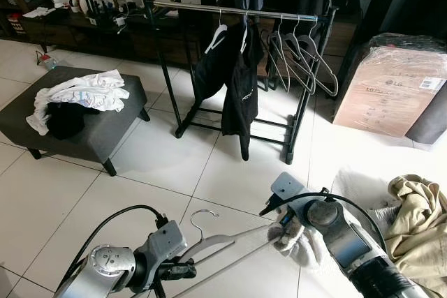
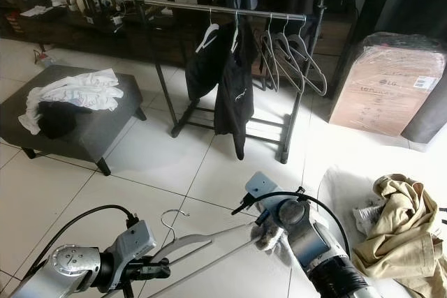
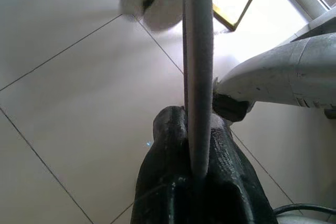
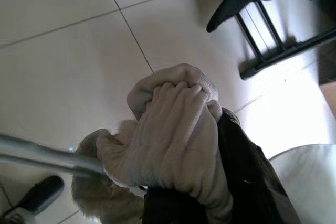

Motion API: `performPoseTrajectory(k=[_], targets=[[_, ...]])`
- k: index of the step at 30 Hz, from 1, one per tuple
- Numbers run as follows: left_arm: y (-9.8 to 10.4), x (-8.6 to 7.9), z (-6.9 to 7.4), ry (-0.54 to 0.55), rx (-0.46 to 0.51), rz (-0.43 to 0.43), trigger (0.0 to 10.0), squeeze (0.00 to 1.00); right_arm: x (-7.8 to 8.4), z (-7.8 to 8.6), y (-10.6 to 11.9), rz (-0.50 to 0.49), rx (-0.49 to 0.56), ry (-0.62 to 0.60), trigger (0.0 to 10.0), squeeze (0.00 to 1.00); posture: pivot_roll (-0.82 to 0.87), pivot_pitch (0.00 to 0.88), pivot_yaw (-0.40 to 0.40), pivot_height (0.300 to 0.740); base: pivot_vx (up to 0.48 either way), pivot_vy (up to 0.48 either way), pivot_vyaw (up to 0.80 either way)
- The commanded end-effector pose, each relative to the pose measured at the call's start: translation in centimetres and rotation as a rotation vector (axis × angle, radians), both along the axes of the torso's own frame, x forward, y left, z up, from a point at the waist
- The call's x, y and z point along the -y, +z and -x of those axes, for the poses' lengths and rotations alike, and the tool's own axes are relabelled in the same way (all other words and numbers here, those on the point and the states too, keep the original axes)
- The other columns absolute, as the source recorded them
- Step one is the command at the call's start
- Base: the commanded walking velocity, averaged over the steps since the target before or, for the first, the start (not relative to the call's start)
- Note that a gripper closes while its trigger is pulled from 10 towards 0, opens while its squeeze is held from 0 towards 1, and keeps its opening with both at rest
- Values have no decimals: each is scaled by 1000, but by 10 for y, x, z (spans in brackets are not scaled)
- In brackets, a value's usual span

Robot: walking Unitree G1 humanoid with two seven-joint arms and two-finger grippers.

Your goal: Hang hanger

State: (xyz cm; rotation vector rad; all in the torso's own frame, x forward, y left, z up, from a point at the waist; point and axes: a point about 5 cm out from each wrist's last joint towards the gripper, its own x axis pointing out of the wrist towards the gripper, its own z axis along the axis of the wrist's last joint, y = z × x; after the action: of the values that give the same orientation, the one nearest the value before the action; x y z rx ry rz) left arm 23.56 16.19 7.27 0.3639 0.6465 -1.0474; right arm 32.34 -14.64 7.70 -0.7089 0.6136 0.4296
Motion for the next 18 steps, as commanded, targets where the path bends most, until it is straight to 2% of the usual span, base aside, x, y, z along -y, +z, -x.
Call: performPoseTrajectory(k=[1,4,9,13,18], targets=[[-3,0,5,-17,-25,-9,10000,0,-8,0,6,-35,21,35,10000,0,-63,134,10,740,0,0,0],[-3,1,5,-21,-32,-7,10000,0,-9,-1,8,-35,22,38,10000,0,-61,133,11,740,0,0,0],[-3,-1,-4,25,21,-26,10000,0,-10,2,8,-27,-7,62,10000,0,-59,132,11,740,0,0,0],[-2,1,-9,47,63,-27,10000,0,-12,8,11,-61,-26,79,10000,0,-63,132,9,740,0,0,0],[-2,2,-11,48,77,-29,10000,0,2,8,3,16,-30,31,10000,0,-64,130,8,740,0,0,0]])
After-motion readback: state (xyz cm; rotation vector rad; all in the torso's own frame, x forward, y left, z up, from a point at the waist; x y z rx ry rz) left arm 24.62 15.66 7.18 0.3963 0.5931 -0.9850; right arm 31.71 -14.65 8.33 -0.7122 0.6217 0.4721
